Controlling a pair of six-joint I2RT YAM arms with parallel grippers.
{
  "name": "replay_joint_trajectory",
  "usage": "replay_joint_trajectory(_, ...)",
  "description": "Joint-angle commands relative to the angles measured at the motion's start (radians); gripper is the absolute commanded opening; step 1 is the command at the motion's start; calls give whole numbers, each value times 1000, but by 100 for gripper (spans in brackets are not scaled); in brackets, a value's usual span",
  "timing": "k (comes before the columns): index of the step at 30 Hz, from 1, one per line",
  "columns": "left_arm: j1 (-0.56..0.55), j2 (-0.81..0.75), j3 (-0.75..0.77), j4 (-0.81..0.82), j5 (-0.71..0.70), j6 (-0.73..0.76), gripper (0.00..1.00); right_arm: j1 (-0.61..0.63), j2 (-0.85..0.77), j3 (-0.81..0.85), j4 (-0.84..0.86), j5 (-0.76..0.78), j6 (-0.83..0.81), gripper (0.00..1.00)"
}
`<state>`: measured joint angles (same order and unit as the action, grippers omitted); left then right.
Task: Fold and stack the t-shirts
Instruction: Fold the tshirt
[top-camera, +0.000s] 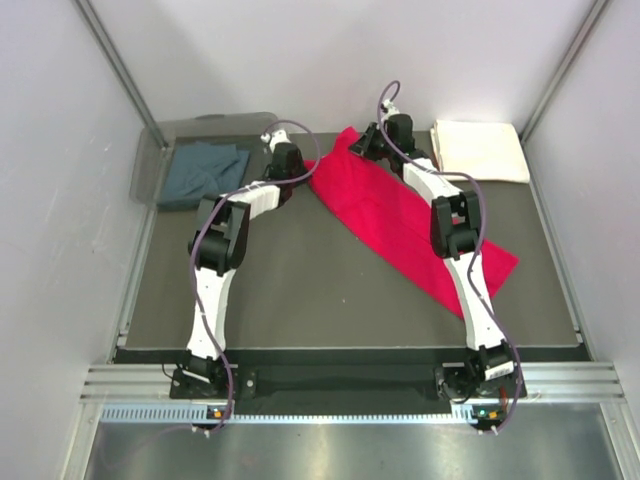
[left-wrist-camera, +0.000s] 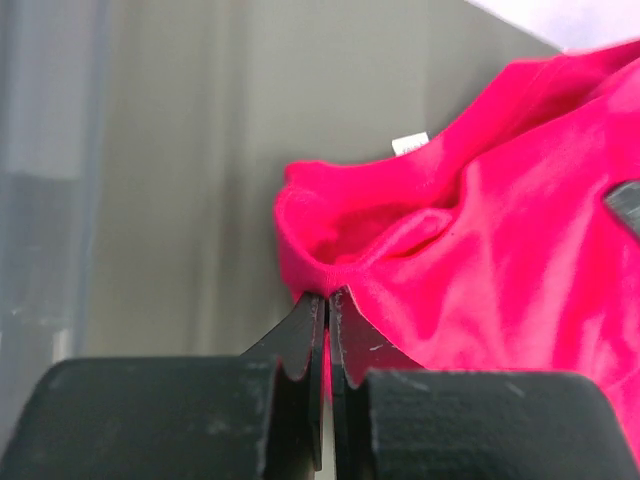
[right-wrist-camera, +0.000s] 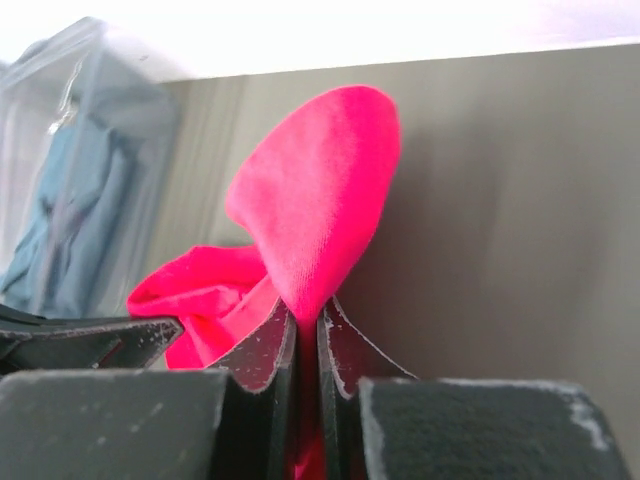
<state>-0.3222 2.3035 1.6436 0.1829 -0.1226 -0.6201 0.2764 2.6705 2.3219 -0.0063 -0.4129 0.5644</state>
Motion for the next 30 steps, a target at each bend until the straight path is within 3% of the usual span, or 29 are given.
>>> replay_joint_trajectory(1, 29, 66, 113, 76, 75, 52, 0, -6, 54, 100, 92, 51, 41, 6)
replay_joint_trajectory(4, 46, 100, 185, 67, 87, 62, 0, -14, 83, 155, 85, 77, 42, 25)
replay_joint_trajectory(8, 60, 131, 281, 0, 101, 71, 0, -55, 85, 186, 62, 53, 89, 38)
replay_joint_trajectory(12, 49, 64, 286, -81, 78, 124, 42, -92, -30, 166, -124, 25, -6, 58)
replay_joint_trajectory(13, 35, 44, 286, -107, 61, 143, 63, -111, -61, 151, -205, 11, -29, 66)
replay_joint_trajectory(16, 5, -48, 295, -262, -1, 198, 75, -152, -179, 117, -402, 7, -103, 80)
replay_joint_trajectory(19, -18, -172, 268, -379, -18, 197, 75, -198, -289, 91, -614, 26, -164, 84)
replay_joint_trajectory(22, -72, -320, 158, -465, -17, 180, 74, -239, -496, -147, -682, 72, -196, 89)
replay_joint_trajectory(23, -92, -399, 125, -483, -18, 169, 72, -249, -615, -308, -684, 86, -207, 89)
replay_joint_trajectory(26, -196, -519, -45, -482, -15, 90, 66, -310, -766, -576, -719, 118, -236, 92)
replay_joint_trajectory(29, -343, -643, -217, -473, -43, -53, 63, -347, -978, -788, -771, 149, -265, 95)
replay_joint_trajectory(30, -420, -688, -260, -464, -55, -166, 63, -351, -1016, -830, -805, 173, -273, 95)
